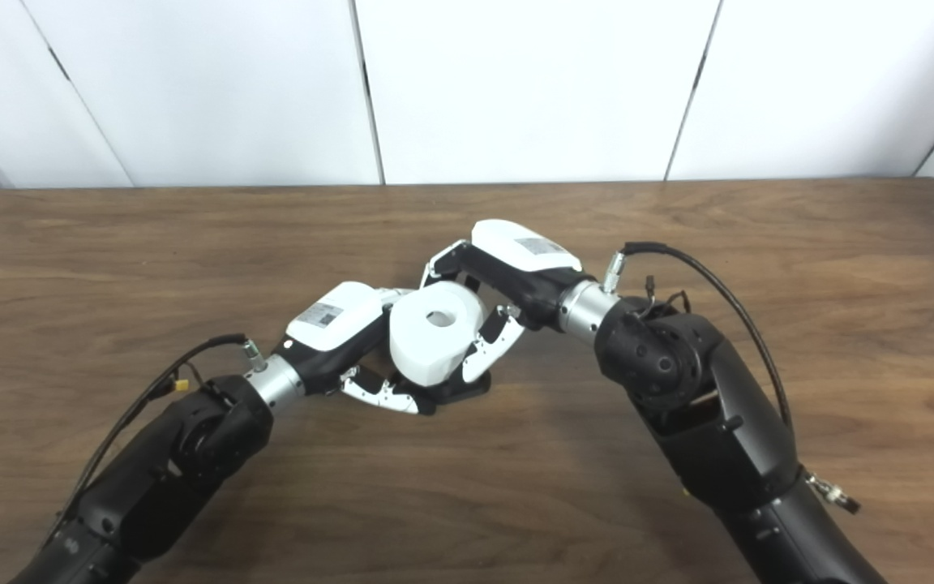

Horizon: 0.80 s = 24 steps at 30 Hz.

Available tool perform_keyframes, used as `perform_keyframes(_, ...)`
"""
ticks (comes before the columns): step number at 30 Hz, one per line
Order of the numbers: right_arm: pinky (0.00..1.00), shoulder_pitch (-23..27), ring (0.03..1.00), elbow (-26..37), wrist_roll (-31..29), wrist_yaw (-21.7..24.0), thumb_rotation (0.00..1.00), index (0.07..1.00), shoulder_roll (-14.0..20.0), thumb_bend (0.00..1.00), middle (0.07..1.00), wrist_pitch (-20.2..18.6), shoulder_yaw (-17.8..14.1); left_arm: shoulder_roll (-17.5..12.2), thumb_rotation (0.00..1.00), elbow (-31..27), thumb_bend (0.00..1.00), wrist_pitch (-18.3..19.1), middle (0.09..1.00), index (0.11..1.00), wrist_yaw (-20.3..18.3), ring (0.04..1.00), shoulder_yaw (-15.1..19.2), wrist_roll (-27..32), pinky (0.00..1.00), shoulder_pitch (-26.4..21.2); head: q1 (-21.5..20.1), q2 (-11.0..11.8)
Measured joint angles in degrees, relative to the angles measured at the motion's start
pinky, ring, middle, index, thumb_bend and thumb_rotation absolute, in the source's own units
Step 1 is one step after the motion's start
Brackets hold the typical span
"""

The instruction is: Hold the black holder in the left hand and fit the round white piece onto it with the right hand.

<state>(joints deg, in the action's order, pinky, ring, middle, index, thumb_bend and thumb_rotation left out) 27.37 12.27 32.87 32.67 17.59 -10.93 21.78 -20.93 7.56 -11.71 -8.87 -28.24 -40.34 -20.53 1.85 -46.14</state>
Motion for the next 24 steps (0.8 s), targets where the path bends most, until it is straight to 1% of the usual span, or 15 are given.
perform_keyframes(7, 0.64, 0.2, 0.740, -0.1, -0.4, 1.0, 0.13, 0.480, 2.2, 0.52, 0.720, 0.0, 0.7, 0.0, 0.07, 0.0, 0.52, 0.0, 0.838, 0.485, -0.1, 0.870, 0.0, 0.0, 0.82, 0.0, 0.1, 0.0)
perform_keyframes(11, 0.65, 0.7, 0.734, 0.0, -1.0, 1.7, 0.13, 0.480, 2.8, 0.52, 0.714, 0.1, 1.2, 0.0, 0.07, 0.0, 0.52, 0.1, 0.839, 0.484, -0.1, 0.869, 0.0, 0.0, 0.82, 0.0, -0.1, 0.0)
perform_keyframes(18, 0.67, 1.7, 0.745, 2.4, -0.9, 5.8, 0.13, 0.479, 4.7, 0.52, 0.716, -0.4, 1.3, 0.0, 0.07, -0.1, 0.52, 0.1, 0.841, 0.485, -0.2, 0.866, 0.0, 0.0, 0.82, 0.0, -0.2, -0.1)
perform_keyframes(24, 0.66, 1.7, 0.746, 3.5, -0.8, 7.0, 0.13, 0.480, 4.5, 0.52, 0.722, -1.6, 1.3, 0.0, 0.07, -0.2, 0.52, 0.1, 0.844, 0.485, -0.5, 0.868, 0.1, 0.0, 0.83, 0.0, -0.1, -0.2)
